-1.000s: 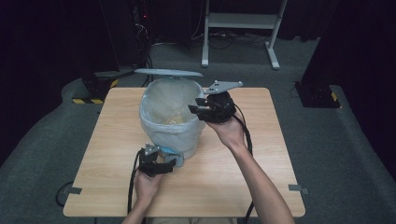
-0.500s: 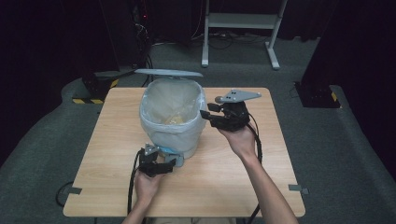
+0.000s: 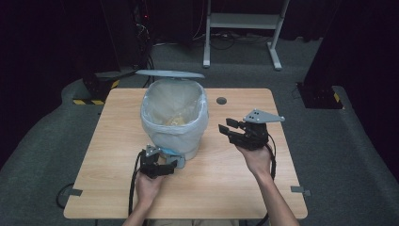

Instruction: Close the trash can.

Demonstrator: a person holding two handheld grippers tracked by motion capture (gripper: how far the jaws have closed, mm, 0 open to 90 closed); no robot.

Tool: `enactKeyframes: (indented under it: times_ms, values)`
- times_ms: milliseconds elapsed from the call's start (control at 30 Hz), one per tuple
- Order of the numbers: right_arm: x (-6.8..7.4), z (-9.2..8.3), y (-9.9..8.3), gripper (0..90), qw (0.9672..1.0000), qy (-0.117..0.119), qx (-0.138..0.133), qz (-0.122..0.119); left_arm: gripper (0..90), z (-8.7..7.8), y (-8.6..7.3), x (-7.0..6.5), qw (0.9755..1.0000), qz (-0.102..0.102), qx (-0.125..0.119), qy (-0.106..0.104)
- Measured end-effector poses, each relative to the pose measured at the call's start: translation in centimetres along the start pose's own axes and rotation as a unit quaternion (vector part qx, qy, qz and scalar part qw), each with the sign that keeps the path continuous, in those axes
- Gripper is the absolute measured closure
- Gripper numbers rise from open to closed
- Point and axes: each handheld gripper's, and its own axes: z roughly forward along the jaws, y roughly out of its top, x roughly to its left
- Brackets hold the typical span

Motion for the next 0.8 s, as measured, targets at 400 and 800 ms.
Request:
enactKeyframes:
  times_ms: [400,800]
  values:
    - [0.0,-0.8,-1.3,58.5,0.9999,-0.006,-0.008,0.001,6.2,0.0,0.0,0.0,1.0000,-0.001,0.000,-0.001]
    - [0.1,-1.3,-3.2,58.5,0.9999,-0.011,-0.004,0.010,6.3,0.0,0.0,0.0,1.0000,-0.001,-0.001,-0.001]
